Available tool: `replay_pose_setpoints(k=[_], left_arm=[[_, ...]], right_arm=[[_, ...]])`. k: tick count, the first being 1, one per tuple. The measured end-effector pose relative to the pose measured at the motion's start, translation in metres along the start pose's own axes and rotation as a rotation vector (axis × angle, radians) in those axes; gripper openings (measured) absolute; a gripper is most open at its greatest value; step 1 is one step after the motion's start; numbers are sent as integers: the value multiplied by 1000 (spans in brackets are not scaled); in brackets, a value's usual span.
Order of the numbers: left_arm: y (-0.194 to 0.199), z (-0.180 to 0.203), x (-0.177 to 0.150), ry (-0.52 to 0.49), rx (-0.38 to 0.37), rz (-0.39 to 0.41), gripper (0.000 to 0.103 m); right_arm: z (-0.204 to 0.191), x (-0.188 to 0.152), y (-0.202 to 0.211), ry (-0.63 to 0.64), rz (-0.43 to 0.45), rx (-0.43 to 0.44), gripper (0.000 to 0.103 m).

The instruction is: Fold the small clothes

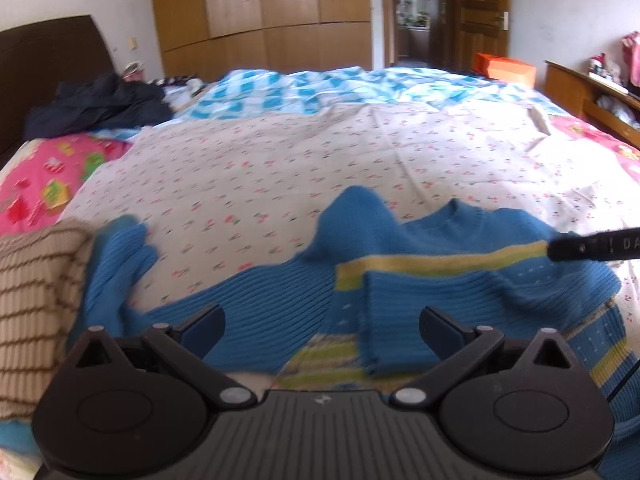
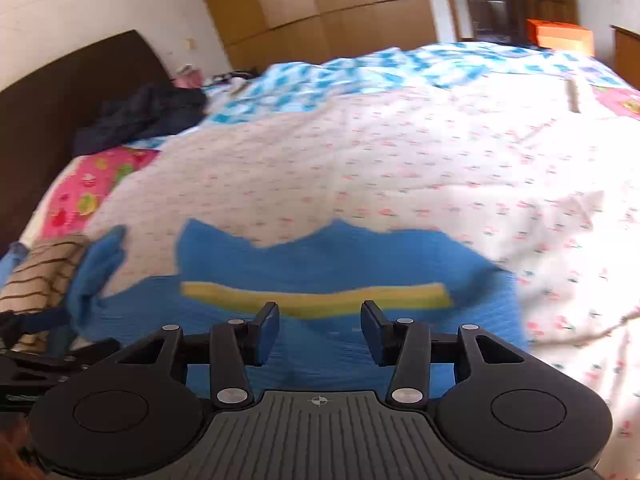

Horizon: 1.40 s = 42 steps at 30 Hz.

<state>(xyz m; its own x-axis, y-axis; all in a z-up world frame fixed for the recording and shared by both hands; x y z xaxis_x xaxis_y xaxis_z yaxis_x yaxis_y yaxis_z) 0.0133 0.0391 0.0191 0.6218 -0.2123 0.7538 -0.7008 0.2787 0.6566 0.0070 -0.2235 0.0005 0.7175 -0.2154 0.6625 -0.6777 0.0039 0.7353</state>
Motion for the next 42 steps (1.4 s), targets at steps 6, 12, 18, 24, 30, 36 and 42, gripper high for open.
replay_pose_setpoints(k=[6,12,18,24,30,36,42], left_arm=[[-46,18,-8,-34,-38,-118,103],[-55,13,-25,-16,-20,-173,103],[-52,14,-19,-29,-12,-132,103],[-68,14,-31,-51,12,-201,103],[-58,10,-29,-35,12,-196,103],[-28,-4,-25,-11,9,-165,103],[-2,-31,-27,18,48,-138,103]], right_arm=[[33,-27,-17,12,-158,-116,44],[36,6,-11,24,-55,-140,45],[65,13,-60,-28,-159,-241,39],[99,16,-50,-257,-116,-217,15],[54,28,-19,-74,11,-215,23],[-53,5,-27,182,-65,121,33],[-110,-15,-48,332,-103,222,43]])
Point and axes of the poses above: each gripper's, at about its wrist camera, not at the fingertips, and y roughly against the way its jaws point, z to its right, x to its top, the point moved 5 cm from there along -y, roughly the way its jaws point, and after that the axes turned 7 degrees about -x, right-handed, at the moved point
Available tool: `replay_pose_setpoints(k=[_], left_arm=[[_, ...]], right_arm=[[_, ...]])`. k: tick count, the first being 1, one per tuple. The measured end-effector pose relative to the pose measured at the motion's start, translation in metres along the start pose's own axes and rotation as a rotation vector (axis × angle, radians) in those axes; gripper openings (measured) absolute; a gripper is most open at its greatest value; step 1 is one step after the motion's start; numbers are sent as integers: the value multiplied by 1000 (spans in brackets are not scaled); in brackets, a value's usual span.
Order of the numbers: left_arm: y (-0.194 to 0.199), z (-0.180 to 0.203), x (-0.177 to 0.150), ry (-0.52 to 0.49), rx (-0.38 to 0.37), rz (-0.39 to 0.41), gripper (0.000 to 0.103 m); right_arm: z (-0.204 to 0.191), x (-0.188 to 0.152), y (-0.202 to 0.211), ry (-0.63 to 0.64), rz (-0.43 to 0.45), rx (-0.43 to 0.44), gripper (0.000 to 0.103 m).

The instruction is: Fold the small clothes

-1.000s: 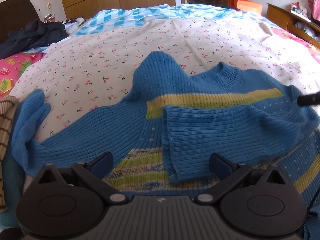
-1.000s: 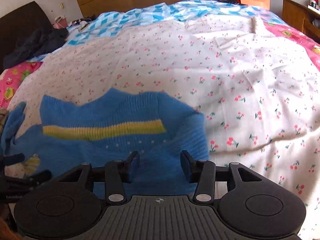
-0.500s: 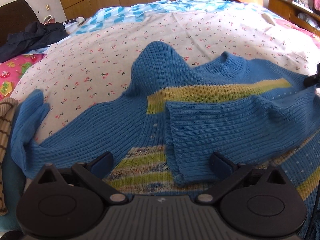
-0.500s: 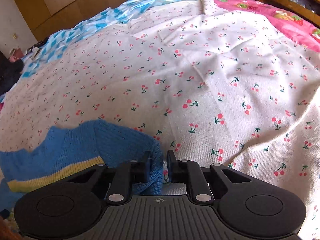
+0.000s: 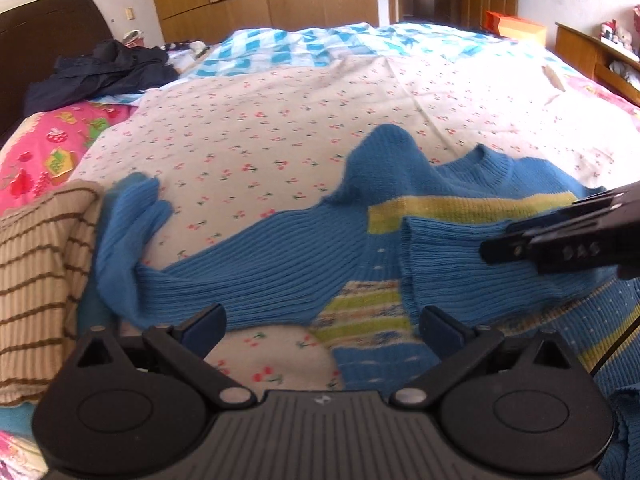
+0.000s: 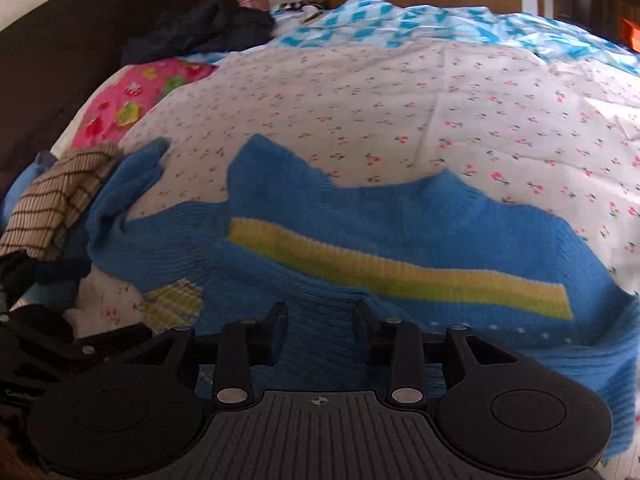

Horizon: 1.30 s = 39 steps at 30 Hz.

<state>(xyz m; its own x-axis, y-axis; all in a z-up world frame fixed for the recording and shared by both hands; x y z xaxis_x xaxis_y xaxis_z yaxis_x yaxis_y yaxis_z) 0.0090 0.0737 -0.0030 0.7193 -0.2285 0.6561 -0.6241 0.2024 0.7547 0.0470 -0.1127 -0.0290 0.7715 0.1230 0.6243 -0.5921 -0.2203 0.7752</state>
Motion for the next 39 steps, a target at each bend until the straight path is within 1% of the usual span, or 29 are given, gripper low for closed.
replay_pose_setpoints(k=[1,2,3,4,5,6,7,8,10,13,18,19,21,23,25,27,29,31,32,33,34,36,37,38,39], left_arm=[[2,-5,-1,9,5,3,103],[4,-9,-1,20,10,7,103],[5,-13,-1,28,15,11,103],[6,-17,-1,35,20,15,103],[7,-20,-1,42,26,18,103],[7,-23,-1,47,31,20,103],[7,-26,-1,53,35,21,103],[8,-29,0,59,39,23,103],[10,-34,0,71,43,28,103],[14,-40,2,81,50,42,103],[16,-43,6,87,56,59,103],[17,-43,6,87,53,62,103],[15,-40,7,79,44,67,103],[11,-36,9,71,35,69,103],[4,-30,13,72,18,67,103],[-1,-21,17,67,-4,68,103],[-5,-9,22,50,-32,72,103],[-12,3,27,25,-60,72,103],[-17,10,30,12,-74,68,103],[-22,17,32,3,-86,64,103],[-29,23,35,-5,-99,59,103],[-41,35,39,-30,-110,55,103],[-49,39,39,-47,-102,50,103],[-57,42,38,-62,-85,33,103],[-66,41,35,-70,-60,3,103]], right_arm=[[-4,0,-7,23,-3,-4,50],[-7,0,-13,30,-10,-1,52],[-10,0,-17,36,-18,4,51],[-13,1,-23,56,-23,-2,48],[-15,0,-25,70,-23,-17,40],[-17,0,-26,79,-22,-19,33],[-20,1,-24,79,-20,-2,17],[-24,2,-21,78,-16,13,8],[-33,4,-11,99,20,13,7],[-43,9,-1,99,63,52,6],[-57,19,-1,81,86,120,6],[-58,19,-3,81,87,130,6],[-57,16,-13,75,50,140,7],[-51,12,-23,49,6,143,12],[-39,10,-20,-25,0,166,12],[-23,12,-3,-99,23,192,15],[-5,12,21,-139,73,170,17],[21,9,40,-199,113,114,17],[32,6,44,-222,121,68,17],[49,3,47,-253,130,-7,18],[61,0,47,-283,131,-55,20],[90,-8,42,-381,121,-140,20],[102,-14,36,-412,103,-188,20],[112,-19,28,-440,61,-242,20],[121,-26,19,-467,9,-270,19]])
Point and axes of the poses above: each gripper's, at about its wrist camera, not at the fingertips, and y roughly against the way its jaws point, z to its right, x to its top, the point moved 5 cm from there along -y, roughly the way its jaws point, and after that the axes turned 7 degrees about -x, right-handed, at the moved point
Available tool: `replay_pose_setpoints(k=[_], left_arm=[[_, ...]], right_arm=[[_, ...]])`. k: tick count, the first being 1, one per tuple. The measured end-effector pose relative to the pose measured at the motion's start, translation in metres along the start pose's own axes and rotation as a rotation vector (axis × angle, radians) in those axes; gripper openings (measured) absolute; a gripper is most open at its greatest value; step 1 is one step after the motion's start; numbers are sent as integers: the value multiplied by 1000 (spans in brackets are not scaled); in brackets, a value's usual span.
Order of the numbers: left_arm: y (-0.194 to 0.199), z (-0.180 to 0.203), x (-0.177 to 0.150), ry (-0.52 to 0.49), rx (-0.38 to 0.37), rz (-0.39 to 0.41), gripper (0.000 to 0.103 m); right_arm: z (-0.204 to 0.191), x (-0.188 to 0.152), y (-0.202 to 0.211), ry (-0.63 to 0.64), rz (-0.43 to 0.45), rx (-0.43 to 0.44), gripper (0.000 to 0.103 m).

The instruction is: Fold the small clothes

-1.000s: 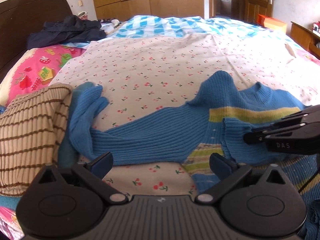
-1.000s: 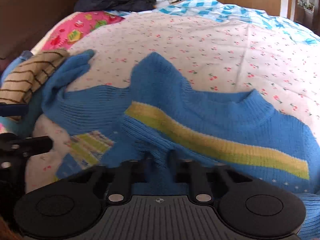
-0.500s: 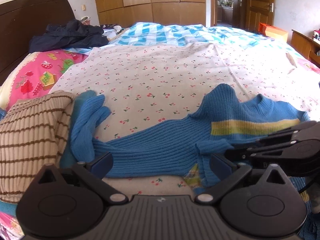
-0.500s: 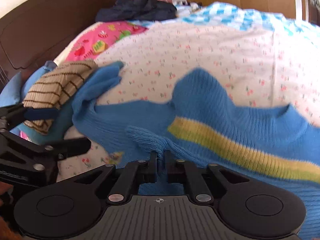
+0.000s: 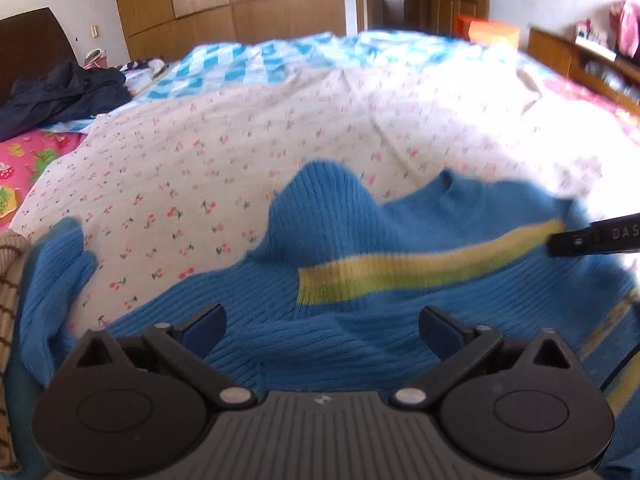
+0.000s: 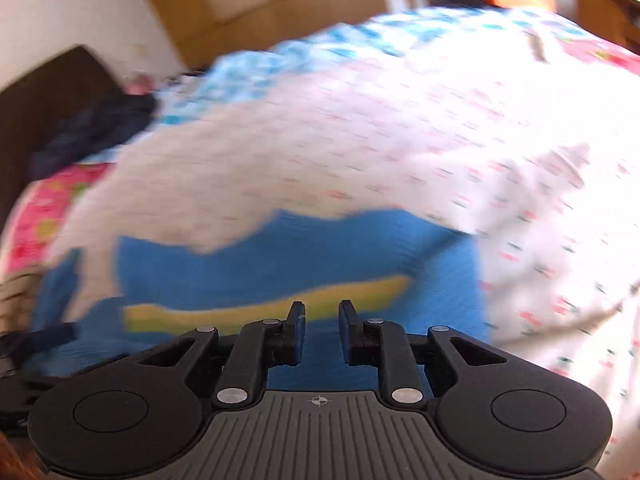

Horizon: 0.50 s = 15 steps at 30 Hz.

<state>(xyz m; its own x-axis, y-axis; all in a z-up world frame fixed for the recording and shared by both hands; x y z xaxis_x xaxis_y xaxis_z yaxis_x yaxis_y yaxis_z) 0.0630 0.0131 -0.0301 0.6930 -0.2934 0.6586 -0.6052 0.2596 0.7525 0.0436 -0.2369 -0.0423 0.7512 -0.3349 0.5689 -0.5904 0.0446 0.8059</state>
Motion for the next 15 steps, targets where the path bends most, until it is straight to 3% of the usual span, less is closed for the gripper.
replay_pose_setpoints(k=[3,6,11,13,15], left_arm=[[-17,-11,-18,25,31,-91,103],[-2,-22,-21,75,26,-72,103],[25,-39,-19,111,51,-22,103],[30,-44,-15,117,60,-1,103],[30,-46,-7,110,62,28,103]], right_arm=[[3,-2,-4,2,-10,10,18],[-6,-1,9,21,36,32,20],[-54,6,23,134,76,151,20],[-73,17,18,179,86,156,29],[-85,29,9,214,95,148,30]])
Point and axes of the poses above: each gripper's, at about its wrist camera, not at the fingertips, and y roughly against the way its jaws point, z to its right, x to its top, the point moved 5 cm from there along -y, roughly the way its jaws point, and after that the axes turned 7 degrees about -x, right-handed, at the moved point
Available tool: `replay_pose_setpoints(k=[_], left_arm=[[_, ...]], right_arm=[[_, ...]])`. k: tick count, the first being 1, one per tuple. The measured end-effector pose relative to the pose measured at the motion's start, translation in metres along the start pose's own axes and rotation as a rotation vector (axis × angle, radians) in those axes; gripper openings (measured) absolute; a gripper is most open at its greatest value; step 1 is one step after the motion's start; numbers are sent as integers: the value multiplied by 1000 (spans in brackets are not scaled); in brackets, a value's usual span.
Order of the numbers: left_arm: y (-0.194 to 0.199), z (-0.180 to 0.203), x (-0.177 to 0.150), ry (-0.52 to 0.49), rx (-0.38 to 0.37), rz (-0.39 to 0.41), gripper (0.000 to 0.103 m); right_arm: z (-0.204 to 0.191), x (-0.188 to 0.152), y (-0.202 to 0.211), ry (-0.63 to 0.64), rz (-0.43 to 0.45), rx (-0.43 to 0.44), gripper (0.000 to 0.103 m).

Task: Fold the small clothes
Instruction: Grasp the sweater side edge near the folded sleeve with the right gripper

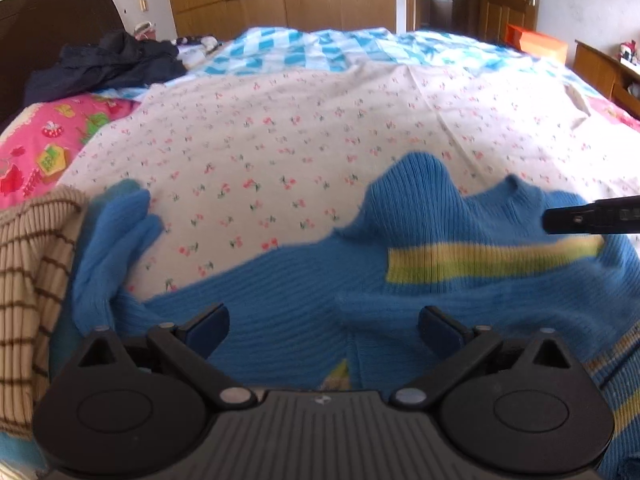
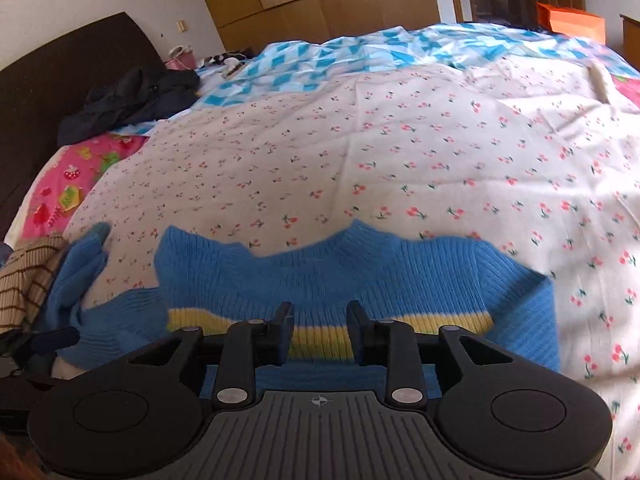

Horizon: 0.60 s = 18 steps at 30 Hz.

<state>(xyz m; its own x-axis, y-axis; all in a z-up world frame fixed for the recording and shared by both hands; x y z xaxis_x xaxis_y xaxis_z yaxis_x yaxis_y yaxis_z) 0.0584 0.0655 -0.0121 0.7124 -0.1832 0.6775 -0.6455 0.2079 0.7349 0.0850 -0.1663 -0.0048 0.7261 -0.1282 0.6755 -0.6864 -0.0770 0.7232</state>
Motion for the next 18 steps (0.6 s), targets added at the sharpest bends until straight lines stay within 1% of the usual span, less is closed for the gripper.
replay_pose_setpoints(k=[3,5,7,8,9,10,11,13,15,18], left_arm=[[-11,7,20,-17,-30,42,103],[-21,14,34,-29,-51,67,103],[-30,19,42,-37,-60,68,103],[-34,20,43,-41,-67,66,103],[-38,19,43,-46,-71,63,103],[-41,19,43,-52,-71,60,103],[-44,18,43,-56,-69,61,103],[-48,15,43,-49,-70,66,103],[-51,12,41,-36,-77,65,103],[-59,11,35,-51,-67,42,103]], right_arm=[[-7,15,-20,33,-24,11,30],[-7,22,-30,70,-13,-16,30],[2,27,-36,93,5,-47,30],[8,29,-40,93,-3,-47,33],[16,30,-44,92,-10,-44,41],[23,31,-47,91,-9,-40,45],[29,32,-50,97,-11,-31,56],[38,31,-58,107,-25,14,64],[45,30,-64,100,-43,75,64],[50,31,-71,124,-59,137,65]])
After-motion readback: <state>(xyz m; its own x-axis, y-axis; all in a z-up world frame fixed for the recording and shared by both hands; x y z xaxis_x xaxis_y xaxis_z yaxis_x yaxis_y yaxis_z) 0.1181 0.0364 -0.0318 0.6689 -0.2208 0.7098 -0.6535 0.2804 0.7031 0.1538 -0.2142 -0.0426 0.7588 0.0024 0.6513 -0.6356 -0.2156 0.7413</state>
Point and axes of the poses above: each gripper's, at about its wrist camera, not at the fingertips, and y roughly against the way its jaws point, z to its right, x to its top, the point moved 5 cm from there along -y, roughly the way its jaws point, and after that the axes turned 7 degrees about -x, right-handed, at the moved point
